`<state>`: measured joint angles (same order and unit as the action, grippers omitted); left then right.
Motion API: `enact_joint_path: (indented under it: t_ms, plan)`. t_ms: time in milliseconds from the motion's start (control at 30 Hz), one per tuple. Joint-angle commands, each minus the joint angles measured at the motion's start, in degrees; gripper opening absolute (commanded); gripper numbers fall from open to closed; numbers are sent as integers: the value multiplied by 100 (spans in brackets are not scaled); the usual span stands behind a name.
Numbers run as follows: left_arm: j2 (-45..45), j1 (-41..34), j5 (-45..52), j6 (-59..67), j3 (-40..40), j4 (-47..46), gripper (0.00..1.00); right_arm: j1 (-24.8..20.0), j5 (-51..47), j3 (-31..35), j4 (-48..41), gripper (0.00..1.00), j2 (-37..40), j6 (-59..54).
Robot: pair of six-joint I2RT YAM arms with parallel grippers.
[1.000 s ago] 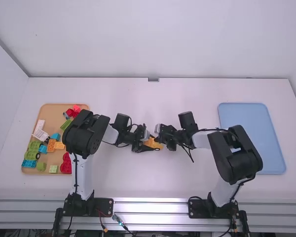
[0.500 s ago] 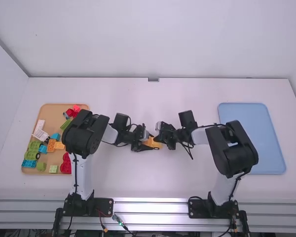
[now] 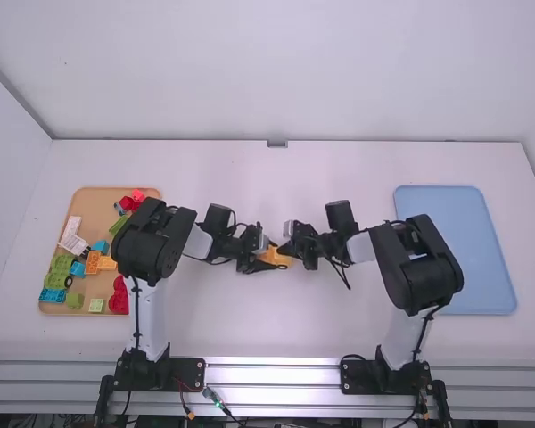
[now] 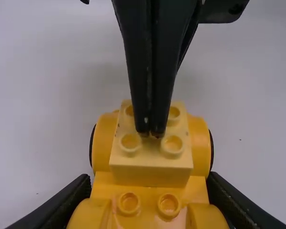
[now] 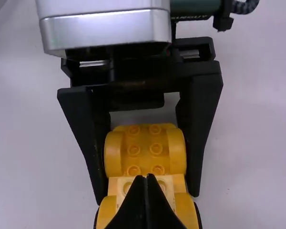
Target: Assemble lego blocks to make yellow taxi
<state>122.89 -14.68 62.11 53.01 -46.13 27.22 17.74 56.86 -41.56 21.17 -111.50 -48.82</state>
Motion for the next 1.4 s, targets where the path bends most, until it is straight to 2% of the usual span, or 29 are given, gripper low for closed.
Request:
enact_joint_path:
  t_ms: [0, 33, 67, 100, 133, 167, 200, 300, 433, 467, 533, 567, 800, 900, 1067, 1167, 1367]
  plan:
    - [120, -114, -155, -264, 66, -160, 47, -114, 437, 103, 461, 0, 313, 431]
    - [120, -111, -155, -264, 66, -175, 48, -186, 564, 103, 741, 0, 518, 675]
    - [120, -114, -155, -260, 66, -190, 49, -256, 551, 105, 984, 18, 756, 1040]
    - [120, -114, -157, -264, 66, -195, 50, -304, 424, 105, 1071, 45, 935, 1311]
    - [120, -114, -157, -264, 66, -195, 50, -343, 251, 105, 1106, 56, 1069, 1510]
    - [120, -114, -157, -264, 66, -195, 51, -393, -122, 105, 1097, 72, 1250, 1838]
    - [120, -114, -160, -262, 66, -192, 54, -431, -579, 109, 1051, 99, 1401, 2166]
    - [120, -111, -164, -264, 66, -179, 64, -468, -1821, 109, 643, 99, 1683, 2658]
    - [120, -114, -179, -260, 63, -164, 67, -450, -2531, 109, 129, 99, 1792, 2677]
    - [120, -114, -173, -262, 66, -144, 73, -437, -2590, 111, 46, 99, 1790, 2671]
    - [120, -111, -175, -262, 66, -129, 93, -378, -2667, 109, -55, 99, 1775, 2677]
    - [120, -109, -173, -262, 66, -125, 100, -341, -2726, 109, -81, 99, 1775, 2675]
    - [-162, -81, -181, -831, 66, -223, 99, -129, -3195, 109, -42, 99, 1777, 2671]
    - [-793, 96, -243, -756, 66, -866, 99, -28, -3539, 109, -59, 99, 1777, 2669]
    - [-1742, 304, -1093, -881, 66, -1770, 99, 76, -3748, 109, -37, 99, 1777, 2671]
    - [-2363, 476, -1692, -1521, 66, -2367, 99, 103, -3744, 109, 31, 99, 1777, 2634]
    - [-3620, 1121, -2953, -4406, 66, -3071, 99, 101, -3742, 109, 249, 99, 1777, 2653]
